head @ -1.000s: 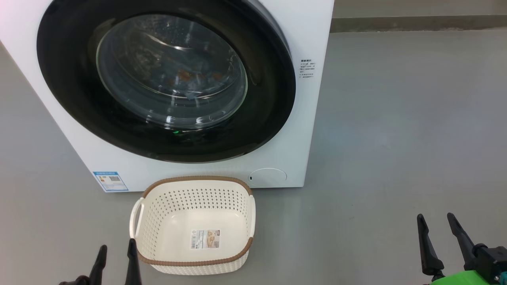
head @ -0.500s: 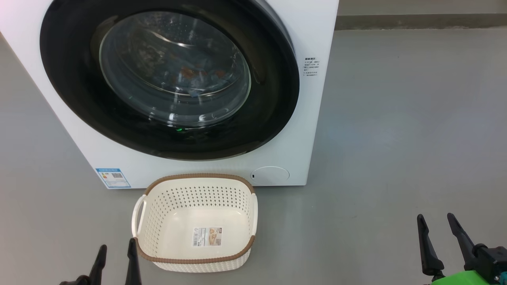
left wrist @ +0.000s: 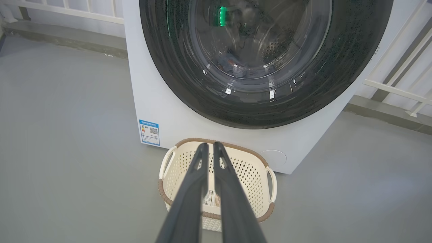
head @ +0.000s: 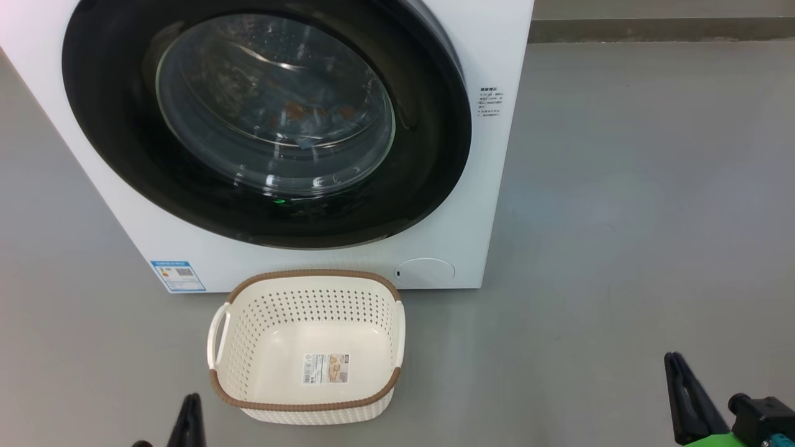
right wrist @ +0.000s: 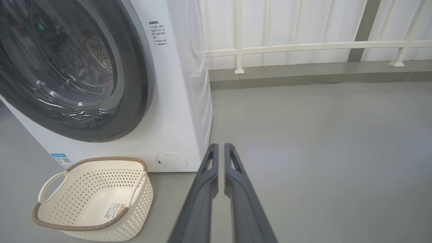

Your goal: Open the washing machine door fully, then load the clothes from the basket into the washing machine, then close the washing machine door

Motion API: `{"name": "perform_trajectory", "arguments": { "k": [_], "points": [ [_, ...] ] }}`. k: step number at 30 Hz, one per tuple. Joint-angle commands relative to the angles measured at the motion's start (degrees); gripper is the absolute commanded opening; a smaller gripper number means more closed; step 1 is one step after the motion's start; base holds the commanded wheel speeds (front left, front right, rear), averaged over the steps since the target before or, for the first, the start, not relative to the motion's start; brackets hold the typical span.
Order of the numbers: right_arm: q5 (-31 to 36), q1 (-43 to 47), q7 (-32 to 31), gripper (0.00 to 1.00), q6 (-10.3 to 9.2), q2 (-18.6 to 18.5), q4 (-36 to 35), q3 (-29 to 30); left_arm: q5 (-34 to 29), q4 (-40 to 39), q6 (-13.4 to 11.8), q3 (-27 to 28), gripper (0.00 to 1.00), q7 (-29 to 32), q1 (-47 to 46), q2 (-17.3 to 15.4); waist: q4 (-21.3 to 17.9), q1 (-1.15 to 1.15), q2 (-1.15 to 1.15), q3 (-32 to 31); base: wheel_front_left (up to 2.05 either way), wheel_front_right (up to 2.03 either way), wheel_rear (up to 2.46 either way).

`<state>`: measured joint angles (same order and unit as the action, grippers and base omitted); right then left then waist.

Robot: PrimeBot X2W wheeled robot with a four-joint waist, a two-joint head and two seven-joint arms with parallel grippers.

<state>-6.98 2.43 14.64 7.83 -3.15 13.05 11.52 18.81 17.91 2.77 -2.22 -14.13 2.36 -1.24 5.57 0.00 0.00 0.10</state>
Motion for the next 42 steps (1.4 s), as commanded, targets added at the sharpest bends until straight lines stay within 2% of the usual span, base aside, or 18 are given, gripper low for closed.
{"name": "perform_trajectory", "arguments": {
  "k": [1, 7, 12, 42],
  "points": [
    [-0.29, -0.09, -0.13, 0.0, 0.0, 0.04, 0.29, 0.07, 0.28, 0.21, 0.02, 0.04, 0.0, 0.11, -0.07, 0.04, -0.01, 0.0, 0.0, 0.0, 0.0, 0.0, 0.0],
    [-4.33, -0.61, -1.41, 0.0, -0.02, 0.05, 0.45, 0.07, 3.8, 0.08, 0.24, 0.52, 0.0, 1.15, -0.52, -0.04, -0.29, 0.13, 0.0, -0.12, 0.0, 0.0, 0.0],
    [-7.78, -0.86, -2.12, 0.0, -0.03, 0.06, 0.4, -0.28, 6.74, -0.12, 0.43, 0.83, 0.0, 1.94, -0.8, -0.11, -0.51, 0.01, 0.0, -0.02, 0.0, 0.0, 0.0],
    [-27.56, -2.79, -6.86, 0.0, -0.11, 0.12, 0.47, -1.59, 23.75, -1.1, 1.53, 2.82, 0.0, 6.68, -2.77, -0.5, -1.8, 0.0, 0.0, 0.02, 0.0, 0.0, 0.0]
  ]
}}
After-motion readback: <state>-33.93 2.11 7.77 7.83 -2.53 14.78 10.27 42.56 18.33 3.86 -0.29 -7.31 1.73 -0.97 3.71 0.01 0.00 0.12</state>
